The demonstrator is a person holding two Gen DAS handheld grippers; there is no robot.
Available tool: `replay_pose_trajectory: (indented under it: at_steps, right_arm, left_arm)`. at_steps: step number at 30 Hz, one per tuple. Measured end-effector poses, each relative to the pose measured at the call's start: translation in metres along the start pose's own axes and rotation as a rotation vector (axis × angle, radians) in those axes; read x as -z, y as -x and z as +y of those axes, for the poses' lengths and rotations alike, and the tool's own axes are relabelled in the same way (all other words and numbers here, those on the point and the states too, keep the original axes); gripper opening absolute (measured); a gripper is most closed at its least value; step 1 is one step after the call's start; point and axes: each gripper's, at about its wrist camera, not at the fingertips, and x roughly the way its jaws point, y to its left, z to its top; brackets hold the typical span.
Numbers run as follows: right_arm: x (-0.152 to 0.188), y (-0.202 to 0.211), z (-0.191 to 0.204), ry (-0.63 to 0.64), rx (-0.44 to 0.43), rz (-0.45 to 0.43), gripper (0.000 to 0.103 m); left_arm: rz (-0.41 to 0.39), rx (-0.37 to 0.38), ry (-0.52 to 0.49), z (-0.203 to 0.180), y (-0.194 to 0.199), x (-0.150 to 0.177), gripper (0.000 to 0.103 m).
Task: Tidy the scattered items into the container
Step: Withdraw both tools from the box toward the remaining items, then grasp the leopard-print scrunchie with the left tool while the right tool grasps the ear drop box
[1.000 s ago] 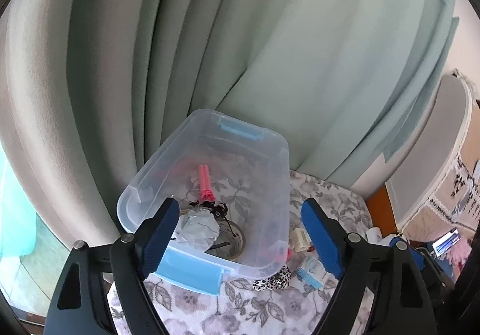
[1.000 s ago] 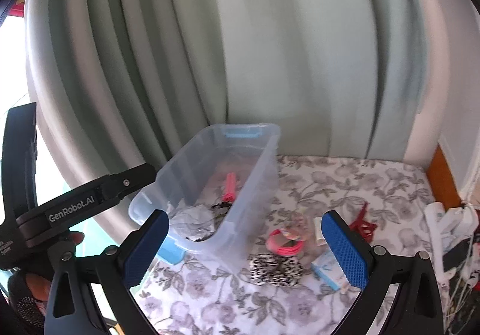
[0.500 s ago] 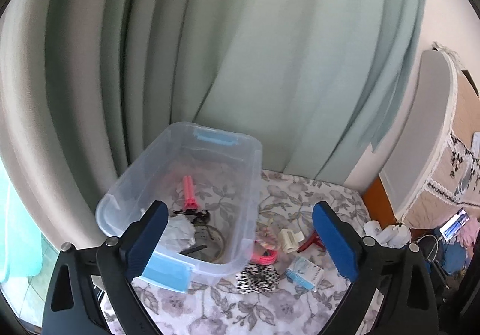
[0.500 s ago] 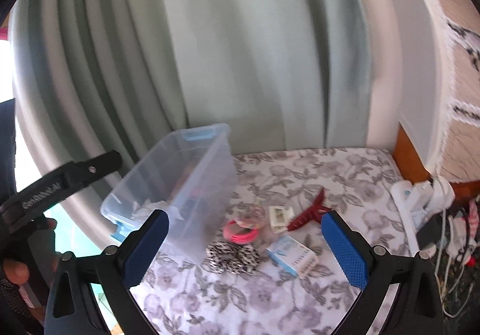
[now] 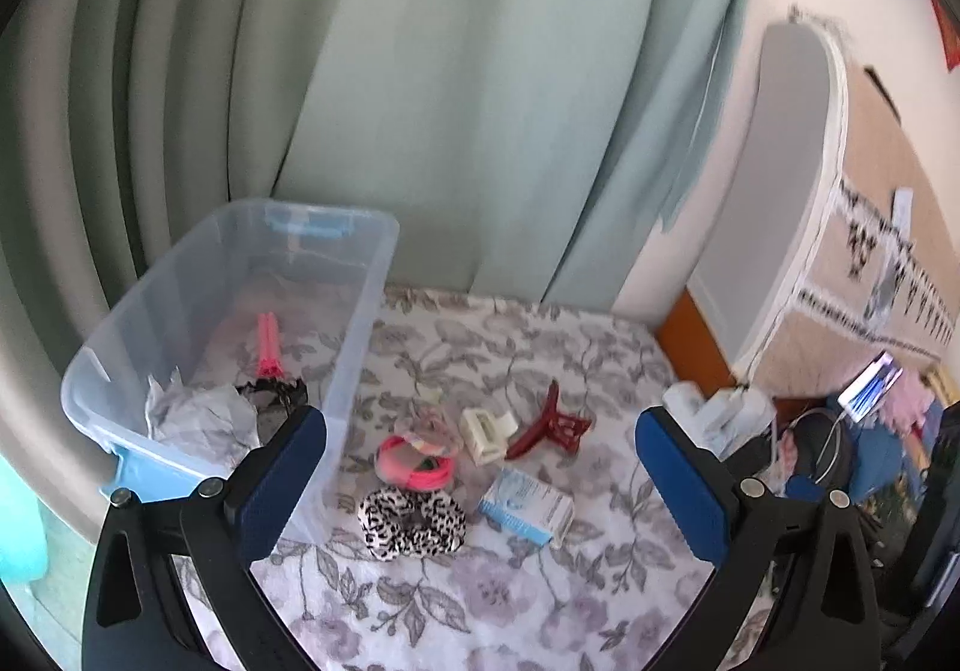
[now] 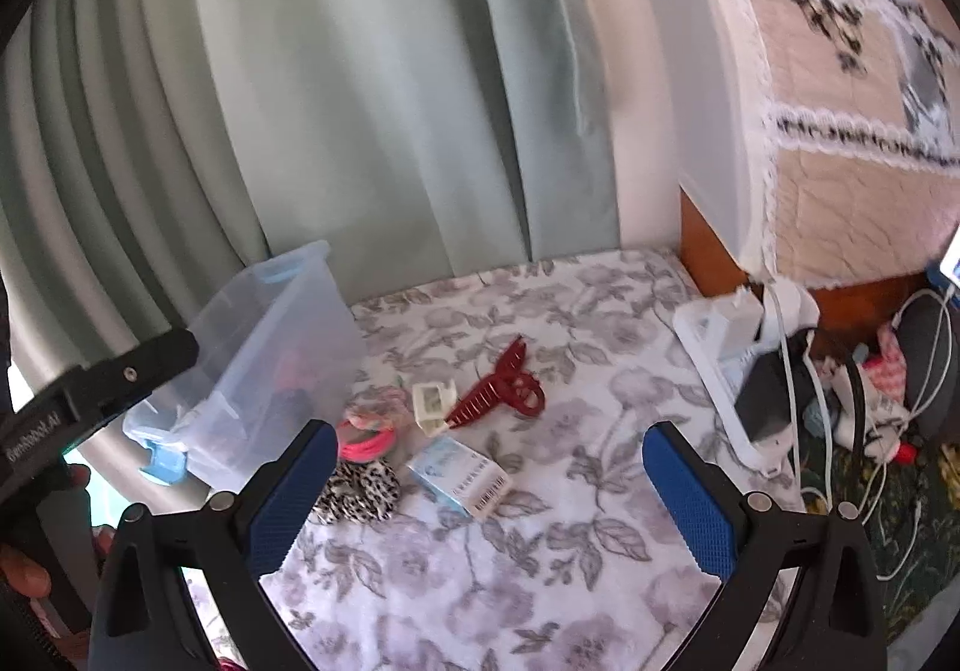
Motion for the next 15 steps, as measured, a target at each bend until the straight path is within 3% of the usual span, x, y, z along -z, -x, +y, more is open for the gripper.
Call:
replay_pose_trajectory:
  at_steps: [15]
  right_arm:
    - [0.043,-0.046,-0.017,0.006,-0.108,0.188,0.103]
  left_arm:
    - [0.152,-0.071,0.008,0.003,-0.059,0.06,0.103]
